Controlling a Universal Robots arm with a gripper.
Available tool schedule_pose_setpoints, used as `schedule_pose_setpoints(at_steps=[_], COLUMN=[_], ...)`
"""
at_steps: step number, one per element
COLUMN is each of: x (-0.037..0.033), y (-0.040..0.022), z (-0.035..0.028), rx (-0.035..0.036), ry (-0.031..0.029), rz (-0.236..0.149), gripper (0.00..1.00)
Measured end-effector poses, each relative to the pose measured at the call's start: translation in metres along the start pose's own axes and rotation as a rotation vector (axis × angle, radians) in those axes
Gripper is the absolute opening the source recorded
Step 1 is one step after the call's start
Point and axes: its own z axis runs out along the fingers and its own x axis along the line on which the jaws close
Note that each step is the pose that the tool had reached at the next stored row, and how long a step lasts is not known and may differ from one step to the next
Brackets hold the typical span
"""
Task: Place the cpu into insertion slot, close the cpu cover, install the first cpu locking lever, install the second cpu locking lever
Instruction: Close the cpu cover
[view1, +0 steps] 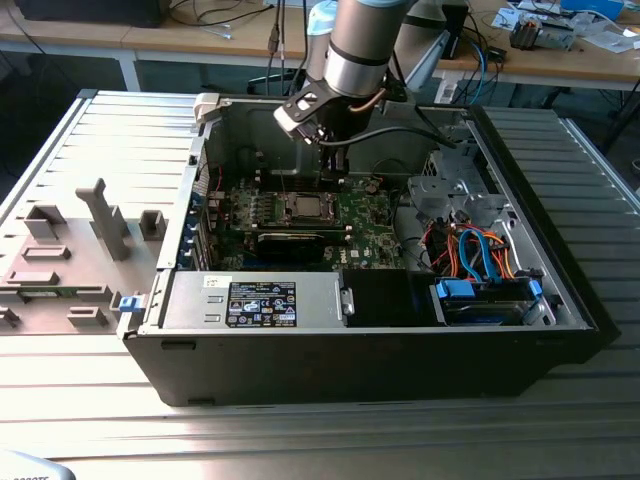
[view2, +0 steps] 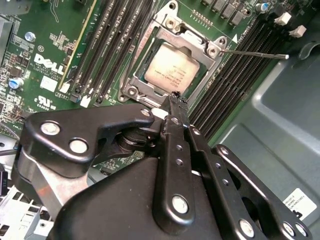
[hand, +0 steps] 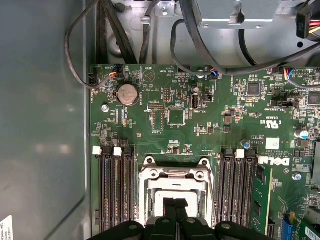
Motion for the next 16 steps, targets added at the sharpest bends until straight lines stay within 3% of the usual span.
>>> schedule_pose_setpoints(at_steps=[16], x=[-0.0001], y=[-0.0115], z=[0.0014], rx=[-0.0001], ry=[0.0000], rz=[0.000], gripper=[0.11])
